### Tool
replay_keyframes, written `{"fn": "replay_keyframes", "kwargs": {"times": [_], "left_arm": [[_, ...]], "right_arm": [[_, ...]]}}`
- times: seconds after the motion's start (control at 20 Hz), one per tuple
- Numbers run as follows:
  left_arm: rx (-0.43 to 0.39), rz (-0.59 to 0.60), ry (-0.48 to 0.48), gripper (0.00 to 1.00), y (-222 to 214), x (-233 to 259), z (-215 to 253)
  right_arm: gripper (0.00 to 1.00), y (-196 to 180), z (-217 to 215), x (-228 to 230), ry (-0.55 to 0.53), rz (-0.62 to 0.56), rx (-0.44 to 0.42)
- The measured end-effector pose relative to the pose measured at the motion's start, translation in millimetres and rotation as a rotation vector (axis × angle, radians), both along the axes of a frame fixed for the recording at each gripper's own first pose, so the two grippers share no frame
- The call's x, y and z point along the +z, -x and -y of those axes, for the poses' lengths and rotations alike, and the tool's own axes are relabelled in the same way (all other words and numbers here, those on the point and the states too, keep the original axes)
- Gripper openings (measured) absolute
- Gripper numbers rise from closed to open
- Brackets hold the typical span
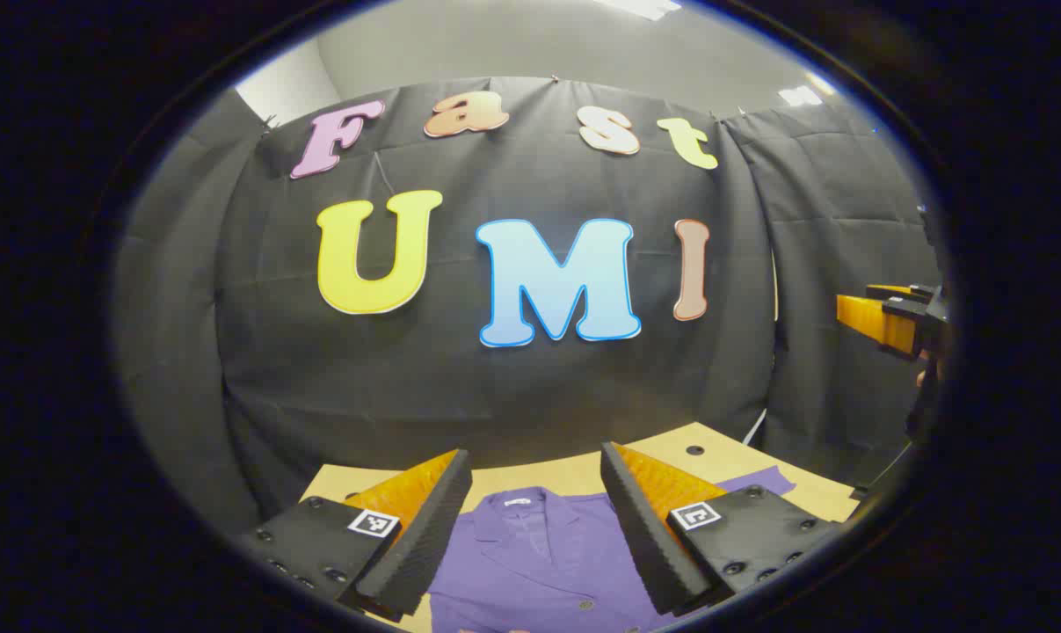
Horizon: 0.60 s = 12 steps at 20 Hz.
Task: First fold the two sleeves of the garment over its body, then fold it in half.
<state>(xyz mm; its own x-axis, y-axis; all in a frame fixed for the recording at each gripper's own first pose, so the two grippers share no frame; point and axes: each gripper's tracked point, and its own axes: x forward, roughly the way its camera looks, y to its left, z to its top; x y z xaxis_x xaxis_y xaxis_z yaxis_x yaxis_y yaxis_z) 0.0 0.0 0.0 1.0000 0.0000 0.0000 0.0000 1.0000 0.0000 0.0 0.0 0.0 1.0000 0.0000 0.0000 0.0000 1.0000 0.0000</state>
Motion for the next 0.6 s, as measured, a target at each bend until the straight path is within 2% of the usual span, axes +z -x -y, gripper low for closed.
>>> {"fn": "replay_keyframes", "kwargs": {"times": [0.05,0.1,0.15,0.2,0.25,0.3,0.6], "left_arm": [[0.006,0.009,-0.009,0.98,-2.7,3.1,-0.6],[0.013,0.016,-0.014,0.99,-1.6,5.5,-0.7],[0.02,0.017,-0.013,1.0,-2.2,6.2,-2.6],[0.023,0.016,-0.01,1.0,-5.0,6.1,-3.3],[0.03,0.013,-0.004,1.0,-3.7,4.6,-3.1],[0.038,0.011,0.004,1.0,-6.2,3.2,-4.8],[0.082,0.019,0.034,1.0,-2.3,3.4,-6.1]], "right_arm": [[0.88,-2.9,-7.7,-1.8,0.006,0.006,0.023],[0.88,-5.4,-15.9,-1.3,0.005,0.01,0.047],[0.93,-7.8,-26.6,-3.2,-0.01,0.008,0.08],[0.88,-12.1,-32.2,-4.3,-0.018,0.006,0.1],[0.93,-14.6,-37.6,-6.8,-0.017,0.003,0.115],[0.88,-15.6,-41.9,-10.7,-0.008,-0.001,0.13],[0.89,-21.0,-55.7,-25.3,0.034,-0.014,0.195]]}}
